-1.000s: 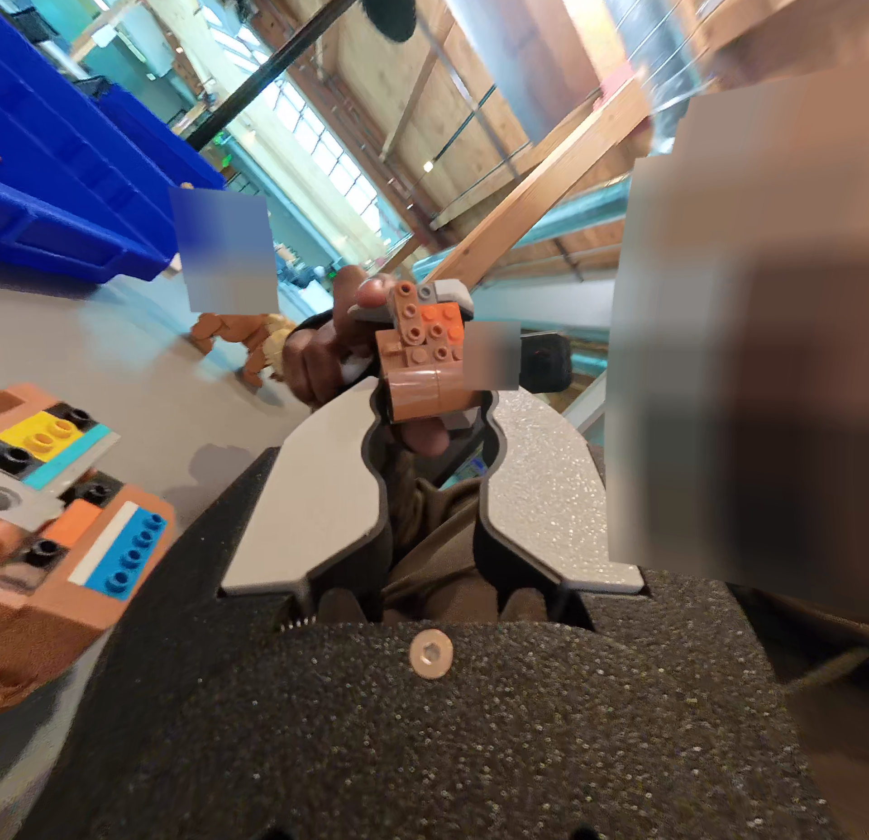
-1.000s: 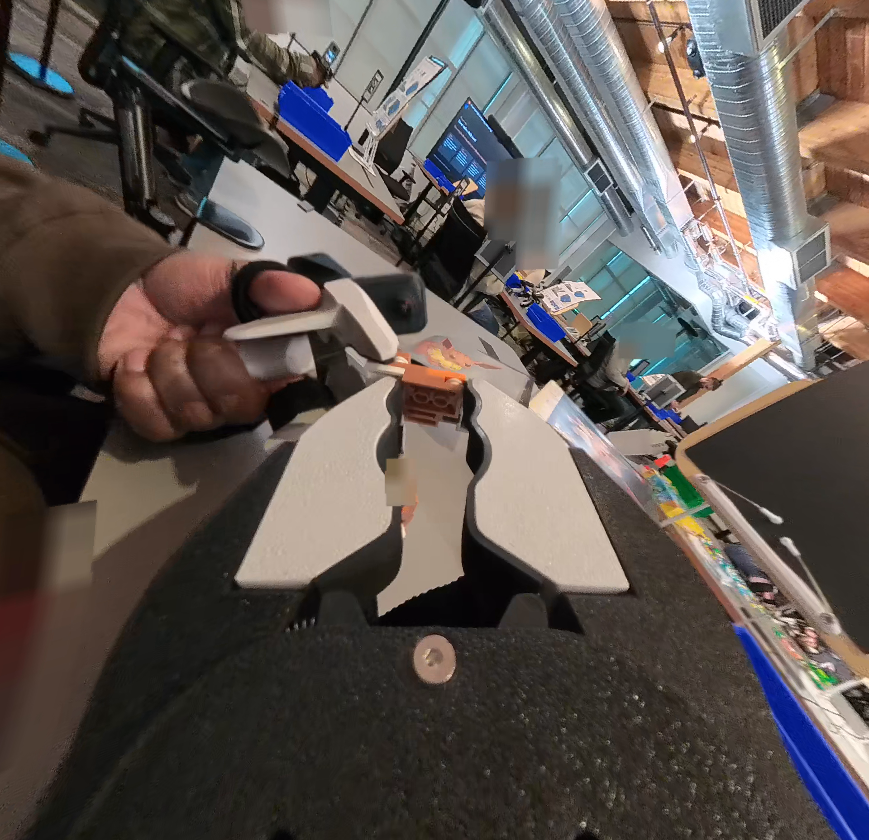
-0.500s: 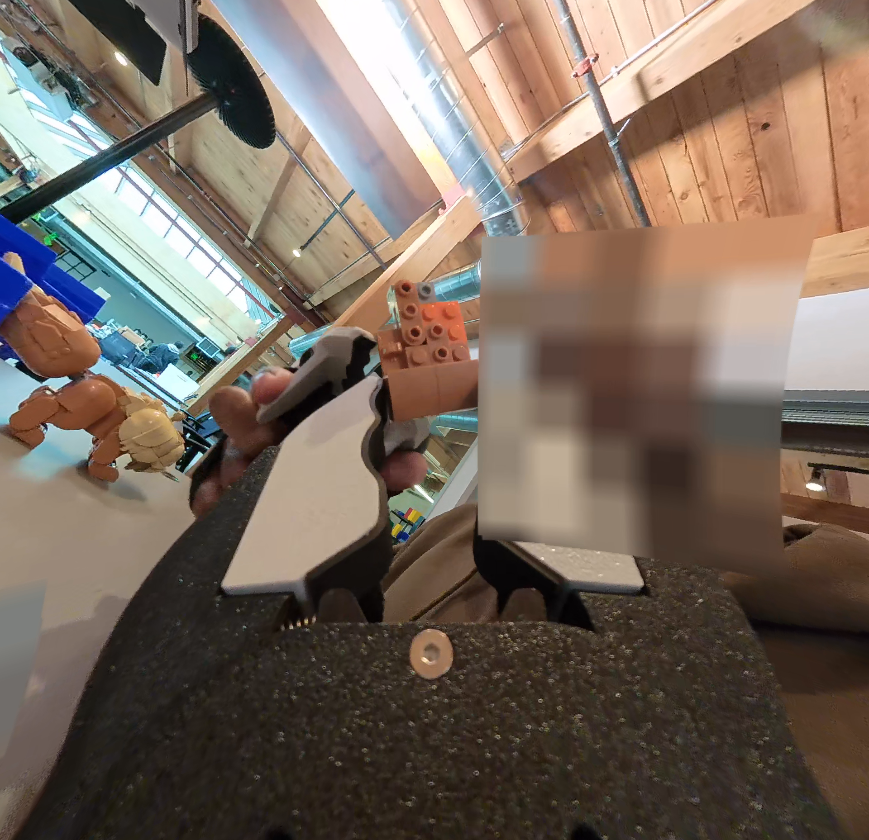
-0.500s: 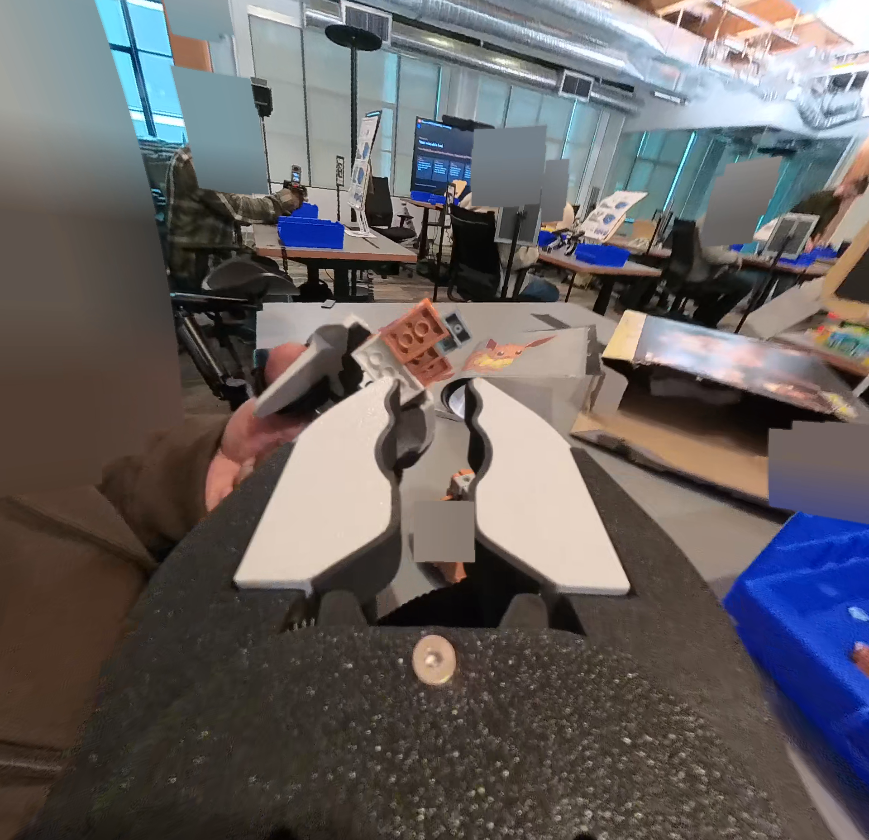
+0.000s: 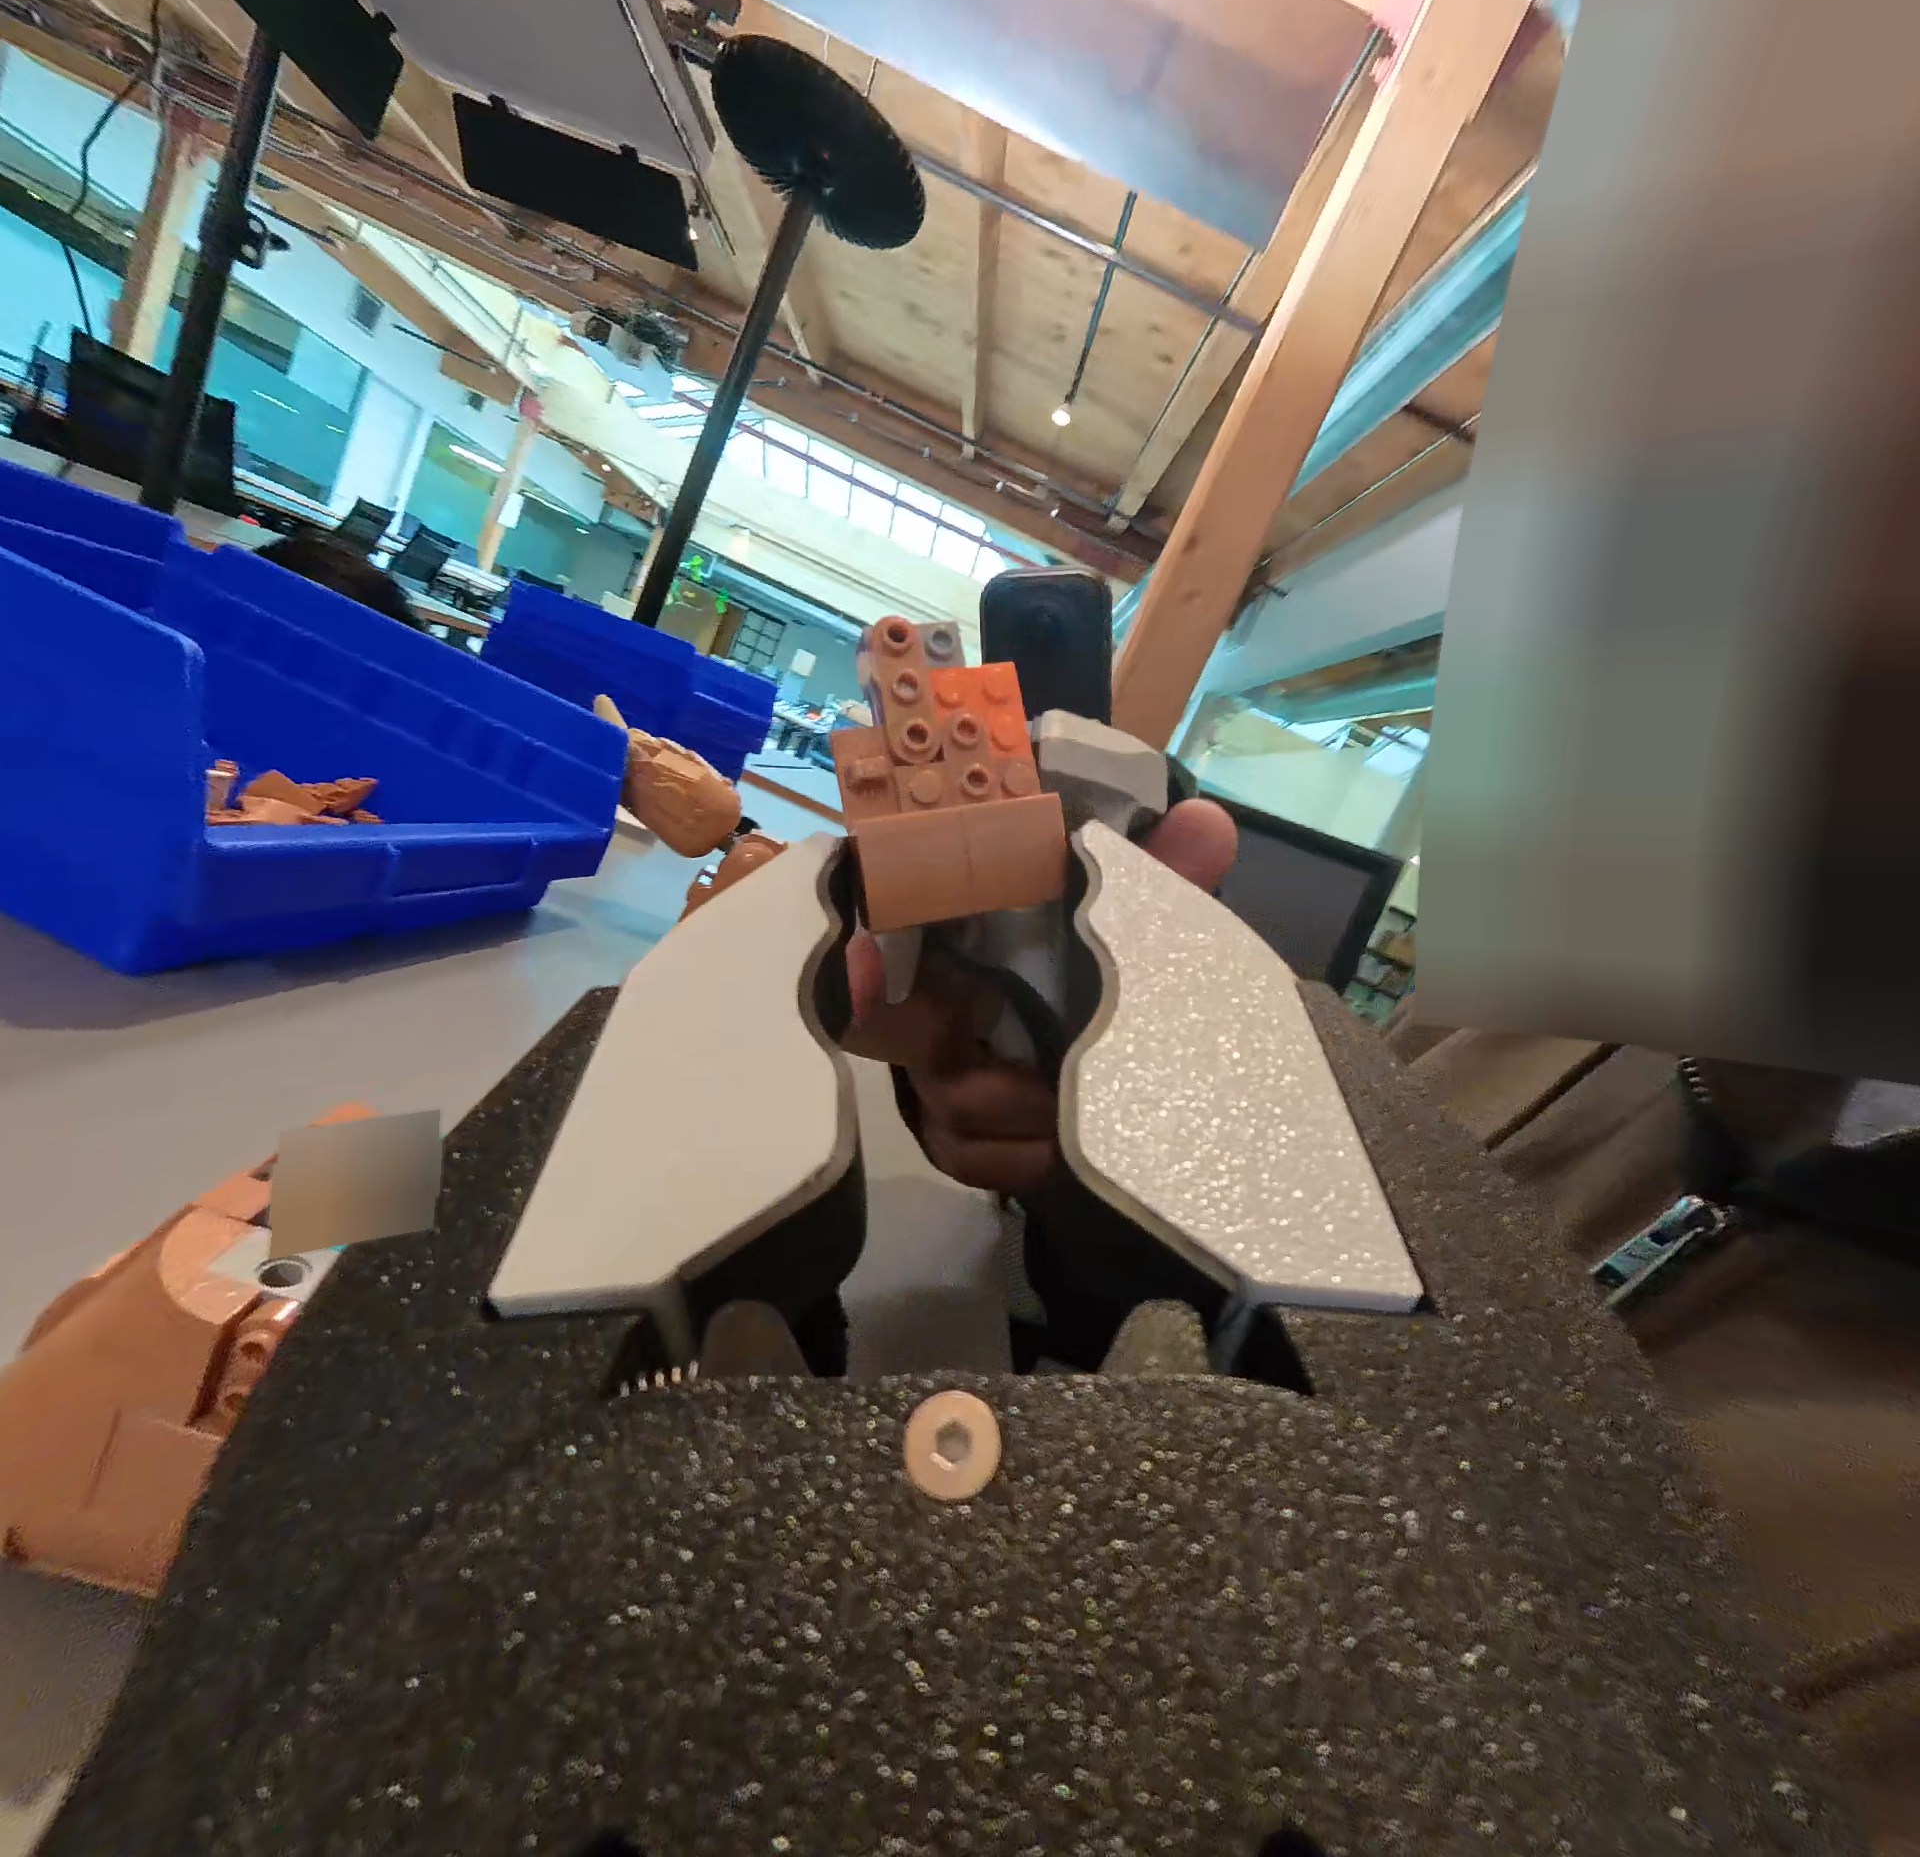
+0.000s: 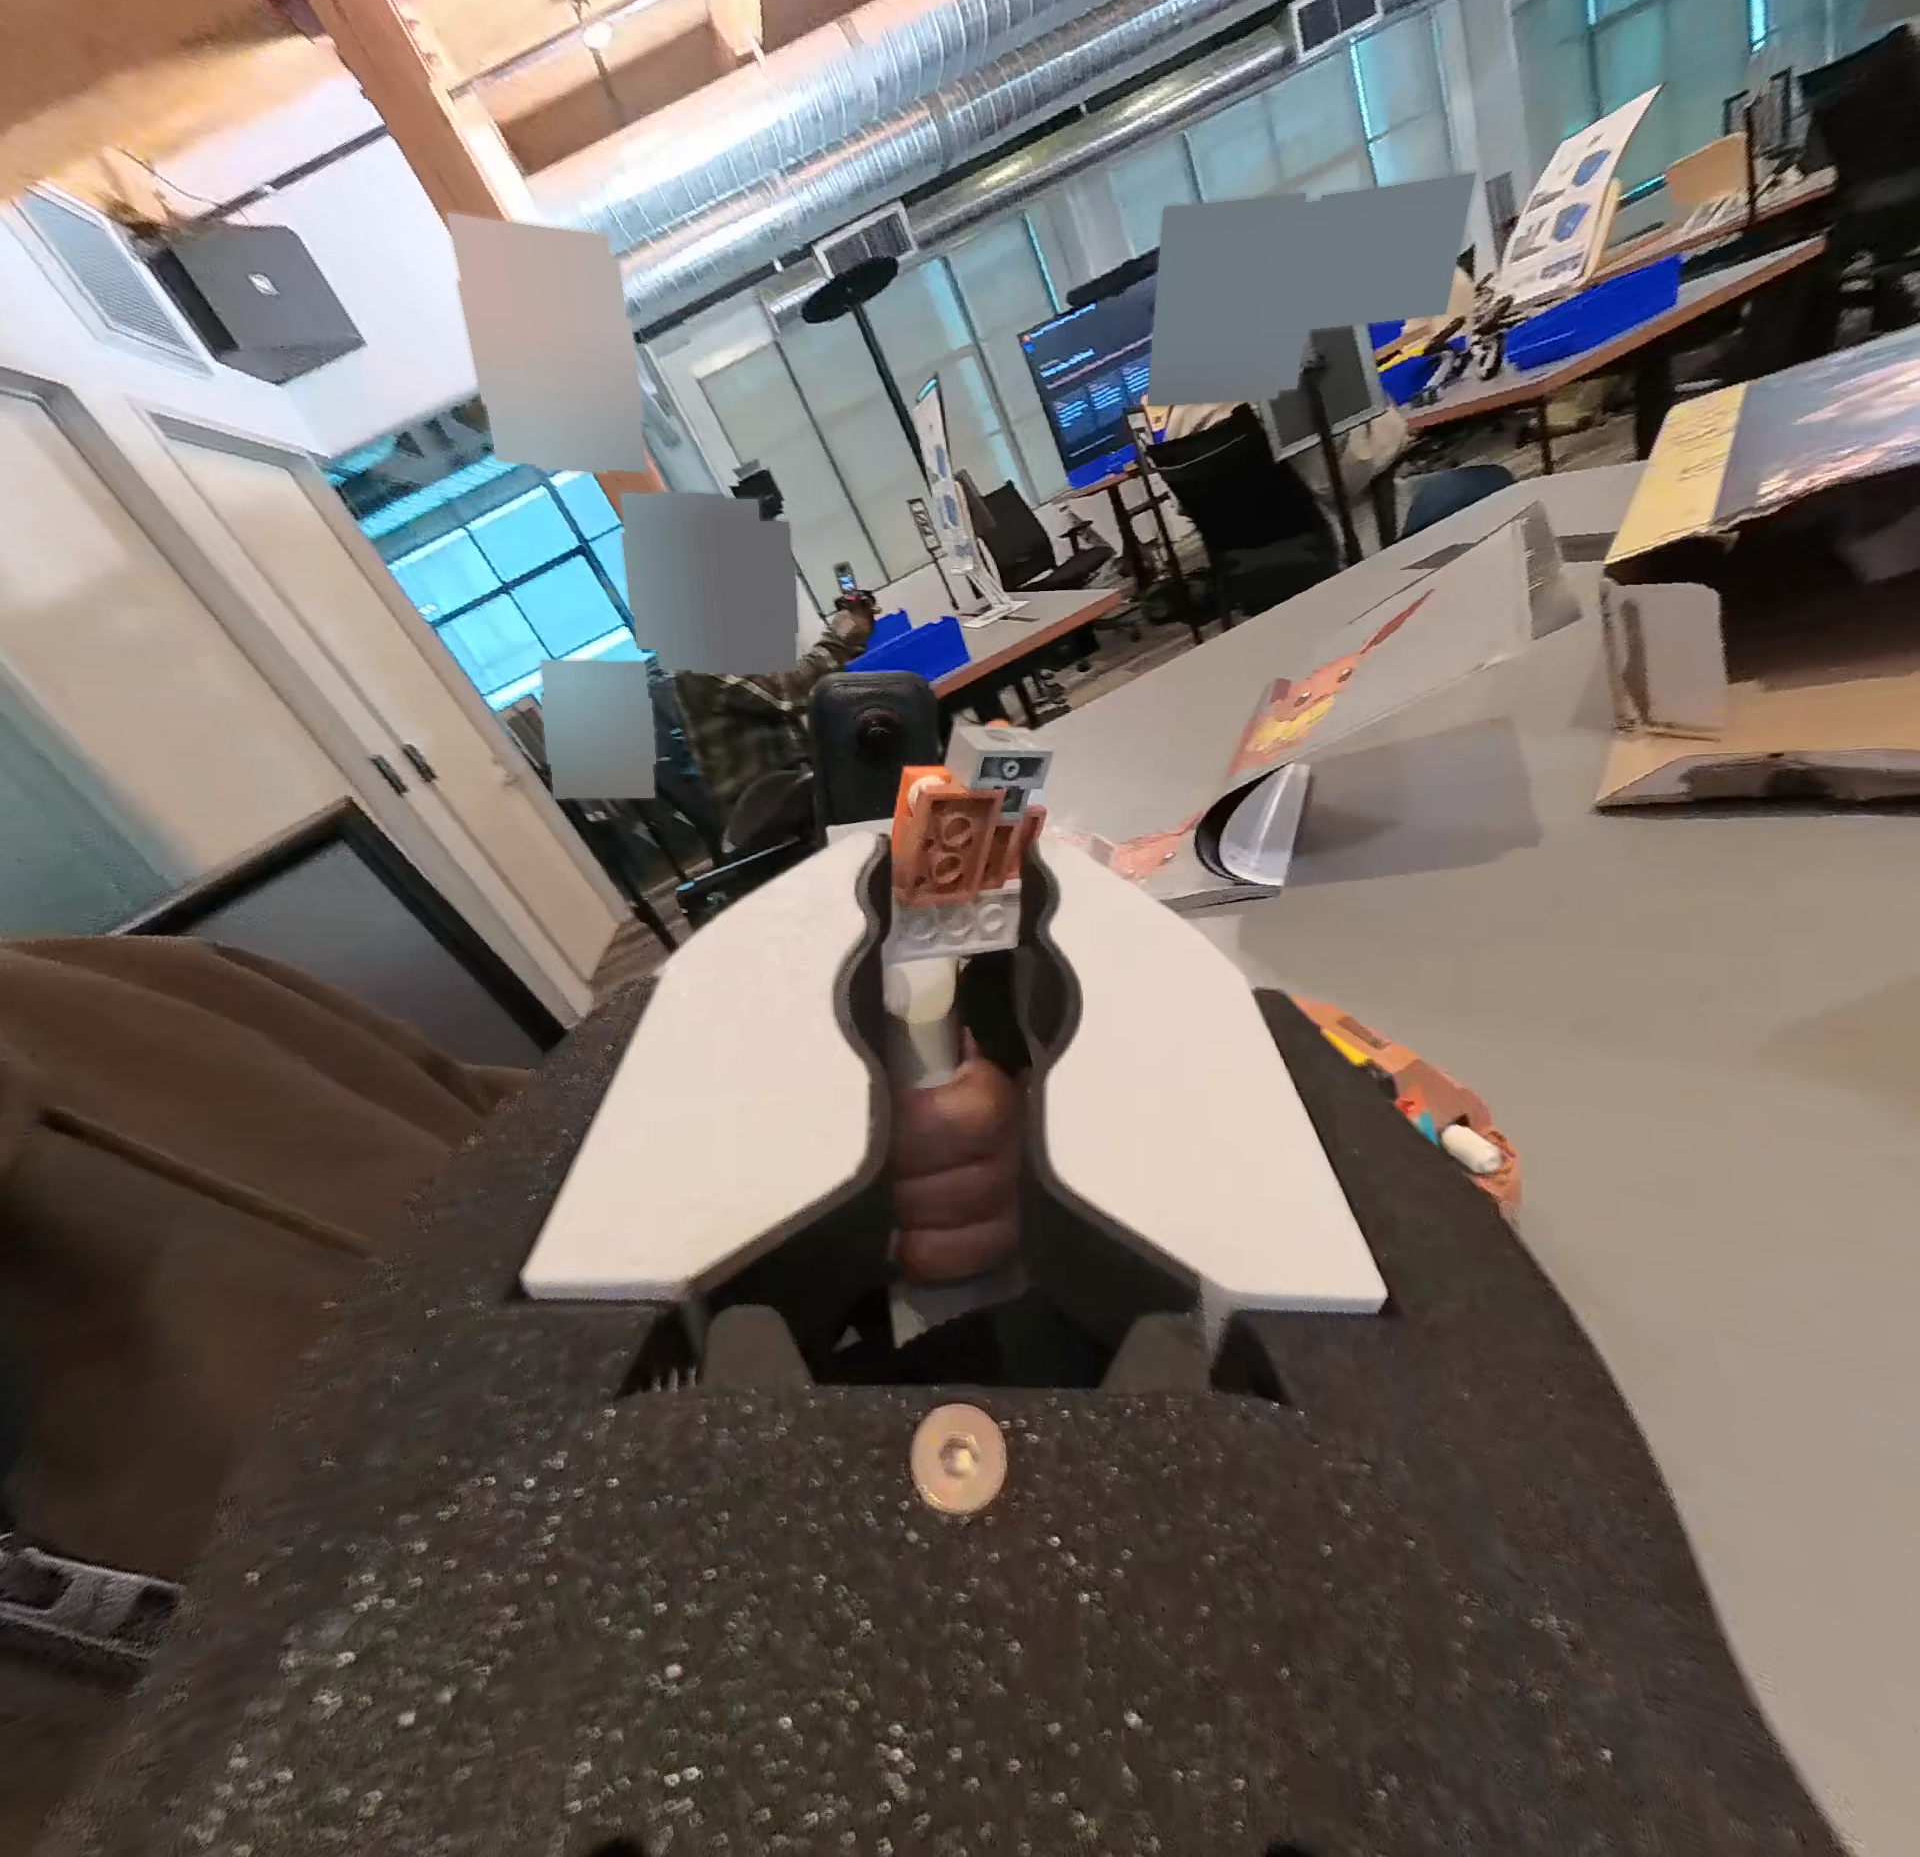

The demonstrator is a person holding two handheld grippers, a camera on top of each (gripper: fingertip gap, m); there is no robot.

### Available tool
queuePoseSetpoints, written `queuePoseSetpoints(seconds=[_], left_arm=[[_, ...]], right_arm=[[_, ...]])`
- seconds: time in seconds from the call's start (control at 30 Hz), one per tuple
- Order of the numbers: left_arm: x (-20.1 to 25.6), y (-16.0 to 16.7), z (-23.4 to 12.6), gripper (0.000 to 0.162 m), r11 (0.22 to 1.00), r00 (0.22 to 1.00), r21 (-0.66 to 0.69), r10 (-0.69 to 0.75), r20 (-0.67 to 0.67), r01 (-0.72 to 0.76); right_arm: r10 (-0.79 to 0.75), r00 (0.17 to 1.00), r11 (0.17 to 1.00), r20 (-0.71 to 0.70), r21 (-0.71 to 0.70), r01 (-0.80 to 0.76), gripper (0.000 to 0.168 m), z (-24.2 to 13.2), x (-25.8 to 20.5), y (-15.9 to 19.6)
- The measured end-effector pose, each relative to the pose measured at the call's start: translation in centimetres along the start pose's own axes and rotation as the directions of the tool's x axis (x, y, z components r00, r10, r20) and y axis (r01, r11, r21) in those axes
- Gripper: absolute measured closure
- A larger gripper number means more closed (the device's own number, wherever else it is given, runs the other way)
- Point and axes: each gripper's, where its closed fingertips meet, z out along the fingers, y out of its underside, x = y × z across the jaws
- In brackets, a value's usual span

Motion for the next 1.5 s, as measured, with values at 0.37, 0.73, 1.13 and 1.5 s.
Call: queuePoseSetpoints(seconds=[0.37,0.73,1.13,1.5], left_arm=[[0.7,1.0,0.5,0.124,0.997,0.999,-0.063,0.036,-0.016,-0.037],[1.0,0.8,0.3,0.125,0.985,0.977,-0.056,-0.169,-0.131,0.162],[-0.3,2.0,0.6,0.124,0.975,0.982,-0.164,0.166,0.09,-0.15],[-0.5,2.1,0.5,0.124,0.983,0.993,-0.167,0.087,0.078,-0.073]], right_arm=[[-0.065,0.994,0.997,0.09,0.054,0.061,0.153,-0.3,-0.8,0.0],[0.093,0.964,0.985,0.251,0.115,-0.125,0.154,-0.5,-0.7,0.1],[0.051,0.989,0.993,0.141,0.098,-0.065,0.154,-1.0,0.0,-0.1],[0.021,0.988,0.99,0.154,0.131,-0.042,0.16,-1.2,0.2,0.0]])
